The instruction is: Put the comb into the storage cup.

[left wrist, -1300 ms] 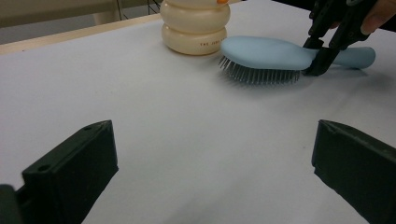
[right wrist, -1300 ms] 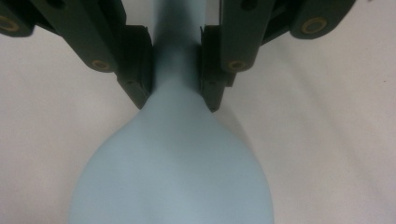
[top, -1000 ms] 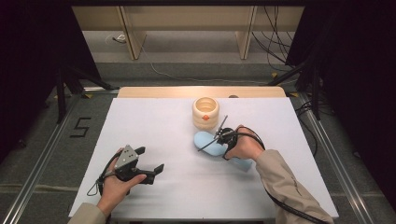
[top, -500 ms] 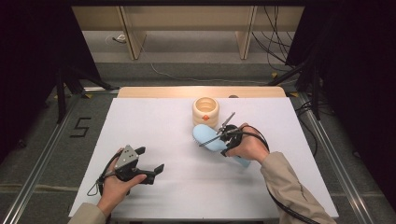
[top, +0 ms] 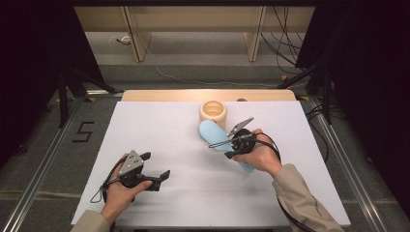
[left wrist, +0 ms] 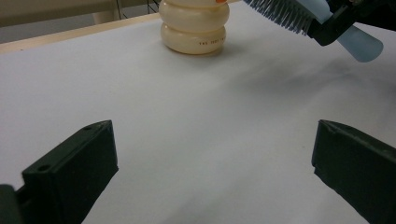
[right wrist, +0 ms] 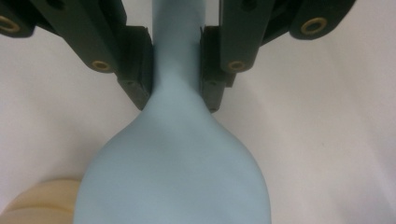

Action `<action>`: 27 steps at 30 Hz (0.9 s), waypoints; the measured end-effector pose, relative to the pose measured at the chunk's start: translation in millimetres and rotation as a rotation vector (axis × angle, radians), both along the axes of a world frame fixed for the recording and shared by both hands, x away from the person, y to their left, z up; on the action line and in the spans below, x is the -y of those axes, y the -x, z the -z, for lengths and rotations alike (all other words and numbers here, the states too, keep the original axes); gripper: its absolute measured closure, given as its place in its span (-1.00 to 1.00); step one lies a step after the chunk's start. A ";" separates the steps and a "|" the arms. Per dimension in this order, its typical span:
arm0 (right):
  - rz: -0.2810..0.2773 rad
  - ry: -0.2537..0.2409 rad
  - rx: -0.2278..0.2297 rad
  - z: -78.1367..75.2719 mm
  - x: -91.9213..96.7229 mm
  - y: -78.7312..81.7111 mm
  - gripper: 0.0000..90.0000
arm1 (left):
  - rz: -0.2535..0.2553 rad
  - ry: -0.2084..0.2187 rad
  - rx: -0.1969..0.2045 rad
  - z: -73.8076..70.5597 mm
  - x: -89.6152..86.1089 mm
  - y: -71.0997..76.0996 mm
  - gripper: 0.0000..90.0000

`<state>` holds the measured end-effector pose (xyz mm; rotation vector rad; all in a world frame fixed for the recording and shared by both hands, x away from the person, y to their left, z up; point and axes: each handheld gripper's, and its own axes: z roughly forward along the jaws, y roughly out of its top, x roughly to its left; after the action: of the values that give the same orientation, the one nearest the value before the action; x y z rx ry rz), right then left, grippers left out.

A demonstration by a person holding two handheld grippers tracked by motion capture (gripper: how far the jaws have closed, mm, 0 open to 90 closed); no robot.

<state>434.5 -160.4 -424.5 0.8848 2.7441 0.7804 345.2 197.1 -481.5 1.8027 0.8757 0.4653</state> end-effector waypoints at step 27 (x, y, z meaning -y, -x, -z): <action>0.089 -0.342 0.156 9.0 -4.5 15.4 0.56 | -0.001 0.001 0.003 -0.4 0.1 0.7 -1.00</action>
<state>419.1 -155.9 -433.5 0.9509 2.4591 1.2674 344.5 196.9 -481.1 1.8005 0.8744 0.4677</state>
